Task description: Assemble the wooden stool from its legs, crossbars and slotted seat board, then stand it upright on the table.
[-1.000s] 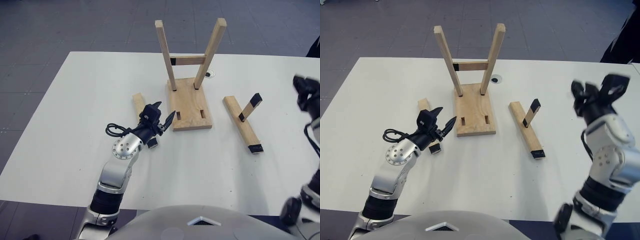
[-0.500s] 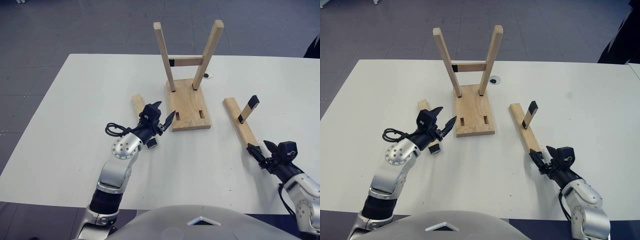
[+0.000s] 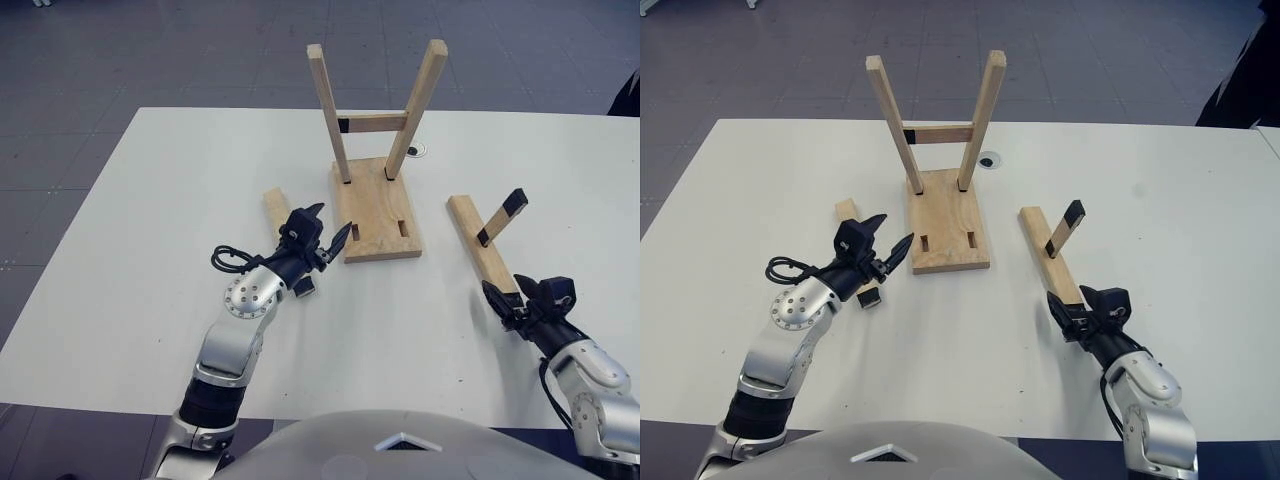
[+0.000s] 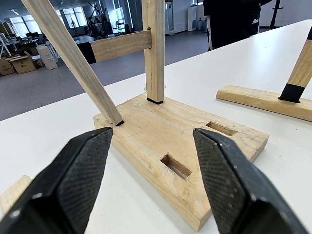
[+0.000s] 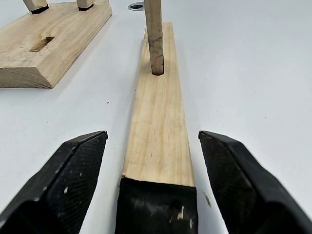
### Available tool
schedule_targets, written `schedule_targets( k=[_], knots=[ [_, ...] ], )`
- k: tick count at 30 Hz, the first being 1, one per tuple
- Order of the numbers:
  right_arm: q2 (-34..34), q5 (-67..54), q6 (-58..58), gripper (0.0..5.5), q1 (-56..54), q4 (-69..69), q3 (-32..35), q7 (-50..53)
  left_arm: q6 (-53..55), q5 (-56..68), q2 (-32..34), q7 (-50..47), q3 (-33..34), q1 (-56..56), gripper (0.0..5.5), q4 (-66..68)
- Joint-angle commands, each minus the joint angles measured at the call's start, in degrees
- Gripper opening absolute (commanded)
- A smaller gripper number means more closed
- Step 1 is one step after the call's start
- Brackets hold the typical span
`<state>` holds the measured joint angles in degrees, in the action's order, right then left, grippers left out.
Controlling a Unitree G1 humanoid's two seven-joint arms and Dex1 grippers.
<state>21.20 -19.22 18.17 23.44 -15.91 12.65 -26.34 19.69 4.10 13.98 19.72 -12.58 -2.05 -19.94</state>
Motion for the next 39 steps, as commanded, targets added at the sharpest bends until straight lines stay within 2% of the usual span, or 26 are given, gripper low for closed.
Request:
schedule_targets(
  k=[1, 8, 12, 19, 24, 27, 31, 35, 39],
  knots=[
    [-0.64, 1.57, 0.15, 3.26, 0.23, 1.45, -1.57, 0.81, -0.03, -0.29, 0.39, 0.36, 0.45, 1.13, 3.05, 0.39],
    [-1.65, 2.71, -0.55, 2.08, -1.56, 3.95, -0.97, 4.07, -0.07, -0.21, 0.38, 0.35, 0.8, 1.71, 3.05, 0.73],
    [-3.51, -2.08, 1.16, 2.06, -5.69, 3.03, 2.15, 5.78, -0.13, -0.13, 0.34, 0.35, 1.09, 2.2, 3.05, 0.96],
    [-0.84, -25.7, 15.55, 2.06, -25.84, -13.58, 8.52, 11.46, 1.28, 5.7, -0.59, 2.3, 5.67, 3.79, 3.05, 0.47],
    [-0.59, -44.2, 20.04, 2.06, -38.08, -17.62, 11.57, 21.82, 7.68, 19.73, -2.58, 4.54, 12.89, 6.41, 3.05, -1.48],
    [0.63, -52.92, 22.11, 2.06, -40.12, -18.94, 9.56, 23.4, 14.61, 32.84, -4.42, 3.94, 17.67, 8.36, 3.05, -4.08],
    [2.55, -57.82, 25.66, 2.06, -40.42, -16.3, 3.9, 17.49, 25.33, 54.47, -4.18, 1.51, 22.34, 9.92, 3.05, -7.92],
    [2.88, -61.84, 28.21, 2.06, -43.26, -10.24, 0.58, 10.77, 31.06, 74.31, -2.53, -4.02, 24.07, 10.54, 3.05, -7.97],
    [3.34, -68.93, 32.4, 2.06, -43.79, -5.53, -1.47, 4.7, 31.96, 88.31, 0.32, -8.62, 24.3, 9.4, 3.62, -6.56]
  ],
)
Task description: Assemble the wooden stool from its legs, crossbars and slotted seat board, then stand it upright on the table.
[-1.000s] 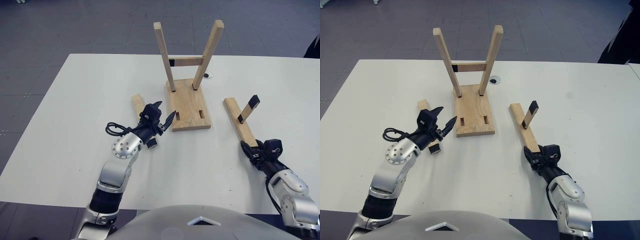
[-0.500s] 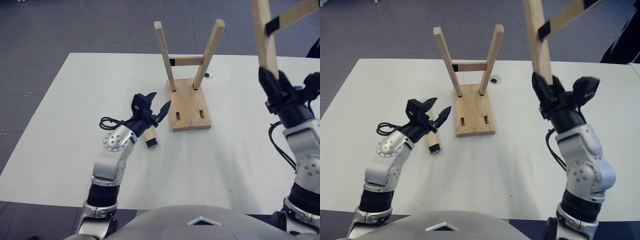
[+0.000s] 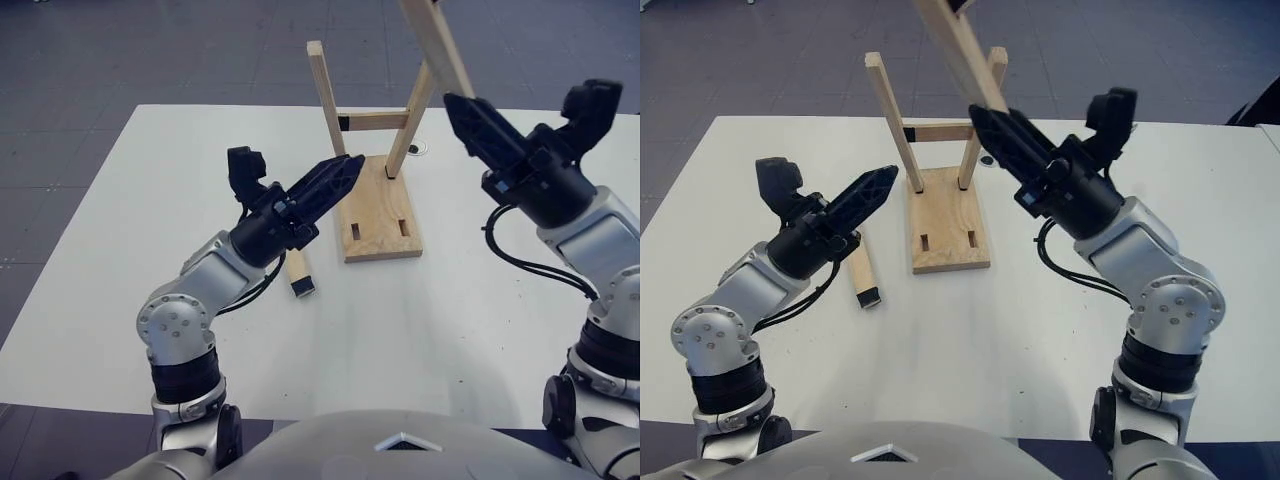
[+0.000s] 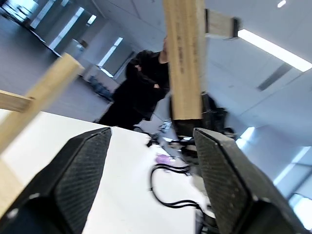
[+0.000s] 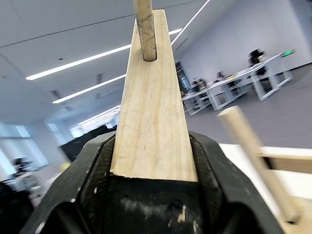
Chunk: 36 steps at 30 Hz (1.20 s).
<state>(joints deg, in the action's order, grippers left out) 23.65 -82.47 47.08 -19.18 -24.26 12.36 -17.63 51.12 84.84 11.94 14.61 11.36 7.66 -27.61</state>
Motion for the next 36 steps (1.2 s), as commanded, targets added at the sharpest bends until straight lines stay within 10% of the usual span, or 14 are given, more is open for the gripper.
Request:
schedule_targets(
  k=[1, 27, 36],
  knots=[
    [0.85, -6.67, 4.7, 2.06, -0.77, 3.77, -2.06, -5.4, 0.03, 9.93, 2.62, -4.63, 0.09, -0.34, 3.62, 1.77],
    [-1.6, -11.17, 7.73, 2.06, -3.41, 7.46, -7.77, -7.24, -2.75, 20.09, 8.77, -4.0, -8.04, -2.63, 3.62, 0.27],
    [-1.38, -10.18, 8.19, 2.06, -2.36, 6.77, -8.46, -7.72, -7.13, 21.1, 7.07, -5.06, -8.26, -0.6, 4.71, 0.74]
  ],
)
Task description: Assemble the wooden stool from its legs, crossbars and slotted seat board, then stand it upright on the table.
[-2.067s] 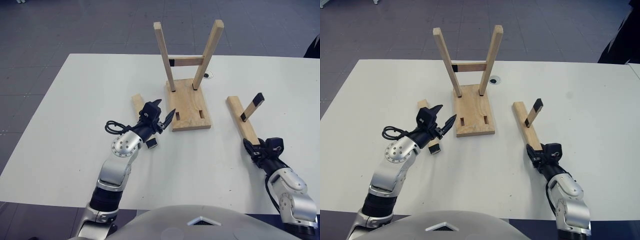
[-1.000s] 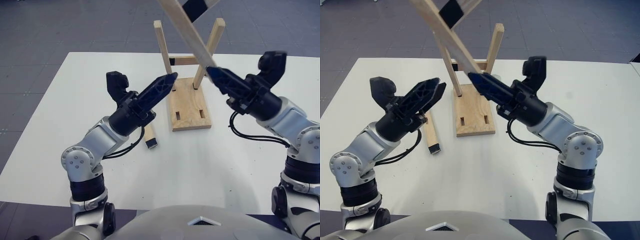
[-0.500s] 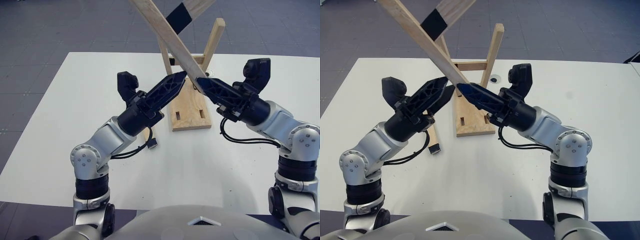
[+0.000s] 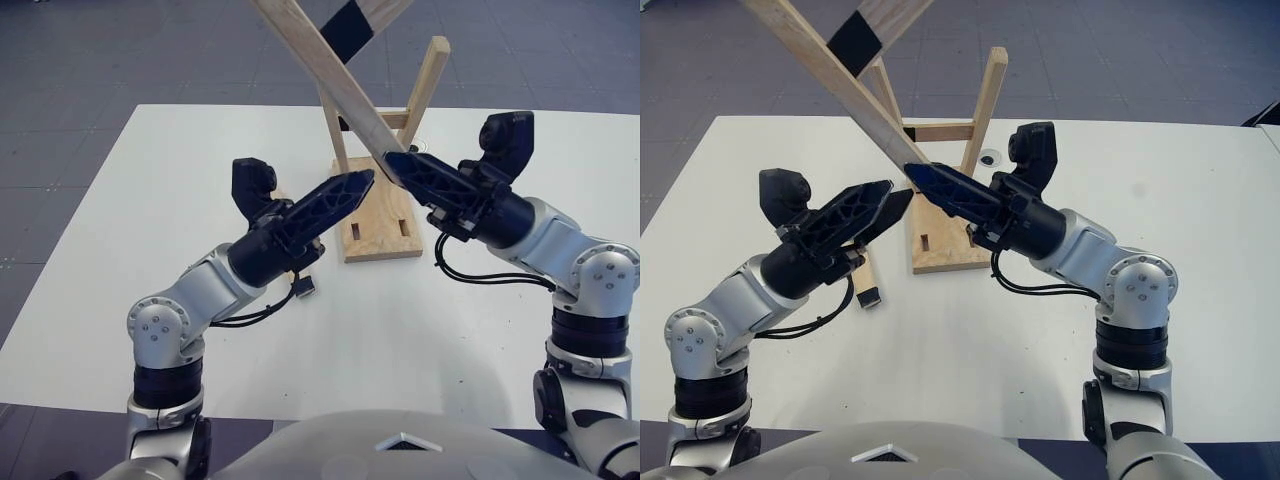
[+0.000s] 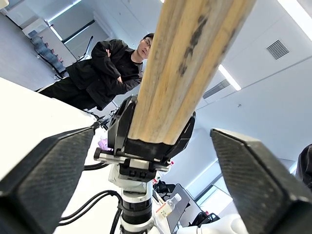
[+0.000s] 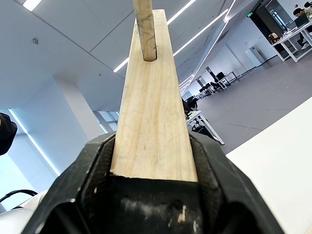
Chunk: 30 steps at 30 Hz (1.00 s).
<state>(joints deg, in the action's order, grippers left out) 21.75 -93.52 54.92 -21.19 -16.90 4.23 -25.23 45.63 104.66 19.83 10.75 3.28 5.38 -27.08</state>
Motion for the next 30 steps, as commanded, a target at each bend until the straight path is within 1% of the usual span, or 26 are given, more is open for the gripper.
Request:
schedule_targets(
  k=[1, 7, 15, 17, 19, 20, 22, 23, 24, 30],
  knots=[
    [0.46, 1.01, 0.31, 2.06, -0.33, -0.56, -0.37, -0.19, -2.2, 1.39, -1.19, -1.46, -0.36, 1.94, 4.71, 0.1],
    [-0.37, 2.17, 0.14, 2.06, 0.34, -1.23, -1.48, -0.49, -5.2, -1.09, -3.66, -2.41, -0.95, 4.17, 4.71, 0.98],
    [-1.26, 3.3, -0.55, 2.06, 1.24, -2.24, -2.13, -0.68, -6.06, -2.54, -4.38, -1.43, -0.42, 6.48, 4.71, 2.72],
    [-1.46, 3.41, -0.62, 2.06, 1.29, -2.22, -2.07, -0.53, -5.82, -2.56, -4.33, -1.18, -0.49, 6.41, 4.49, 2.69],
    [-1.57, 3.62, -0.66, 2.06, 1.35, -2.22, -2.0, -0.53, -5.75, -2.68, -4.36, -1.06, -0.55, 6.33, 4.09, 2.65],
    [-1.55, 3.72, -0.62, 2.06, 1.37, -2.19, -1.98, -0.59, -5.78, -2.8, -4.41, -0.99, -0.56, 6.33, 4.0, 2.65],
    [-1.33, 3.98, -0.41, 2.06, 1.54, -2.23, -2.0, -0.81, -6.23, -3.17, -4.59, -0.93, -0.2, 6.41, 3.55, 2.65],
    [-1.23, 4.06, -0.33, 2.06, 1.63, -2.26, -2.0, -0.89, -6.53, -3.49, -4.73, -0.91, 0.03, 6.46, 3.47, 2.66],
    [-1.12, 4.12, -0.26, 2.06, 1.72, -2.3, -1.99, -1.0, -6.66, -3.68, -4.79, -0.86, 0.24, 6.52, 3.2, 2.71],
    [-1.03, 4.82, -0.18, 2.06, 2.07, -2.36, -1.93, -1.52, -6.47, -4.29, -4.74, -0.26, 0.72, 6.32, 2.43, 2.96]
  ],
)
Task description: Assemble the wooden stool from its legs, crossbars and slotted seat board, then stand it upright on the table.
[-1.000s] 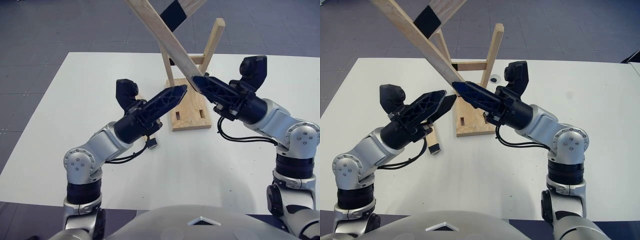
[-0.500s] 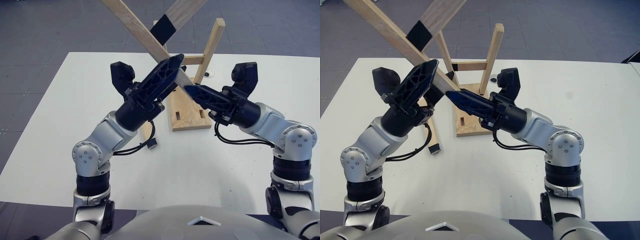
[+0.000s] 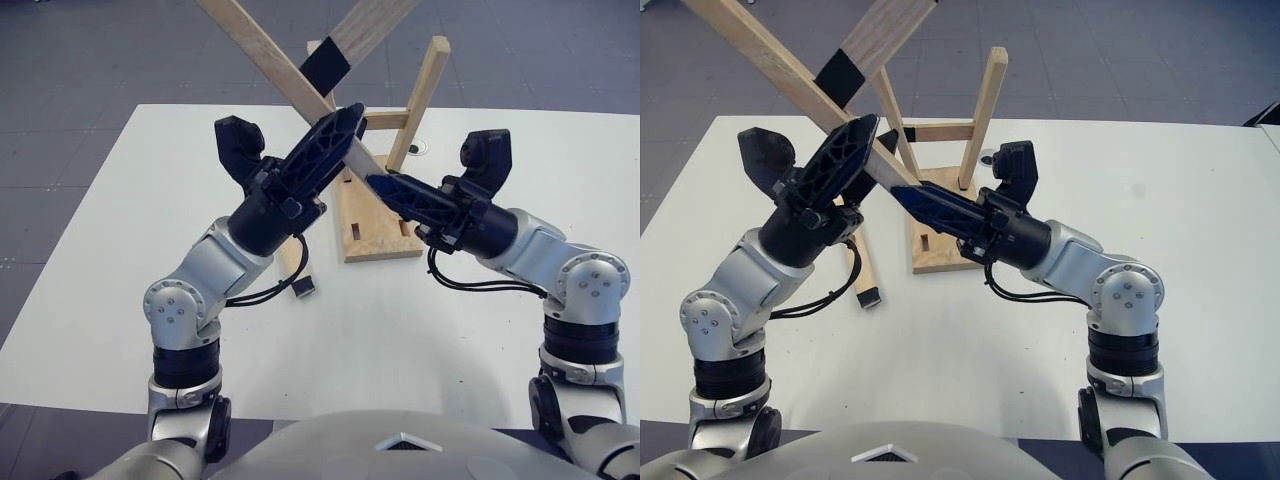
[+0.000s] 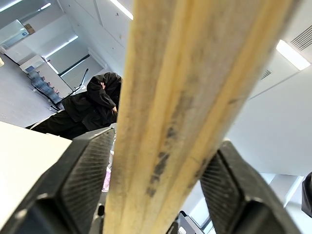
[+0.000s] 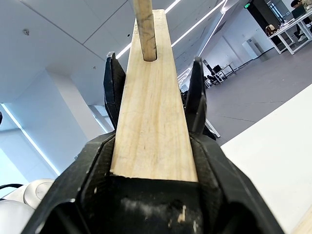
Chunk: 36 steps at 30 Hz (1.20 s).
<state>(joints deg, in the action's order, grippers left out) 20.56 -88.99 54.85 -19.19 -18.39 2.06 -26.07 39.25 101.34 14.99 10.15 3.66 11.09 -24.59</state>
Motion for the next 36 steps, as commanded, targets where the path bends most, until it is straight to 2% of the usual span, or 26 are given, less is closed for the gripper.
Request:
schedule_targets(
  k=[1, 10, 11, 19, 21, 24, 27, 29, 32, 36],
  knots=[
    [0.14, 0.33, -0.12, 2.06, 0.1, -0.89, 0.25, -0.7, 0.07, -1.25, 0.15, 0.49, 0.28, 0.39, 2.39, 0.41],
    [0.28, 0.57, 0.21, 2.06, -0.11, -0.91, 0.15, -1.18, 0.81, -2.81, 0.37, 1.25, 0.24, -0.35, 2.31, 0.56],
    [0.46, 0.64, 0.37, 2.42, -0.04, -0.93, 0.13, -1.35, 0.75, -2.94, 0.27, 1.23, 0.28, -0.35, 2.31, 0.54],
    [2.0, 2.89, 1.13, 3.7, -0.54, 1.16, 0.12, -2.53, 0.64, -5.39, 0.63, 1.8, 1.36, 0.41, 2.06, 2.13],
    [2.82, 4.43, 1.2, 3.9, -0.48, 1.77, 0.21, -3.27, 0.65, -6.88, 1.21, 2.34, 1.97, 0.98, 2.06, 2.9],
    [6.29, 7.73, 1.0, 3.9, 0.64, 4.4, 2.4, -5.6, 0.4, -9.73, 2.92, 3.73, 3.66, 2.17, 2.06, 3.78],
    [10.78, 13.82, -0.76, 3.9, 2.94, 9.11, 5.12, -9.66, -0.87, -12.51, 4.62, 4.14, 6.78, 4.69, 2.06, 6.12],
    [12.26, 19.78, -3.23, 3.9, 3.34, 11.42, 4.65, -11.69, -1.53, -15.29, 6.38, 5.23, 8.65, 6.14, 2.06, 6.92],
    [11.78, 38.44, -13.14, 3.9, 1.25, 14.89, -2.72, -8.54, -3.14, -25.16, 9.19, 6.79, 7.93, 7.05, 2.06, 7.41],
    [7.44, 54.3, -20.71, 3.9, -2.1, 20.07, -7.73, -1.25, -3.63, -33.63, 9.25, 9.97, 4.54, 5.12, 2.06, 5.89]
  ],
)
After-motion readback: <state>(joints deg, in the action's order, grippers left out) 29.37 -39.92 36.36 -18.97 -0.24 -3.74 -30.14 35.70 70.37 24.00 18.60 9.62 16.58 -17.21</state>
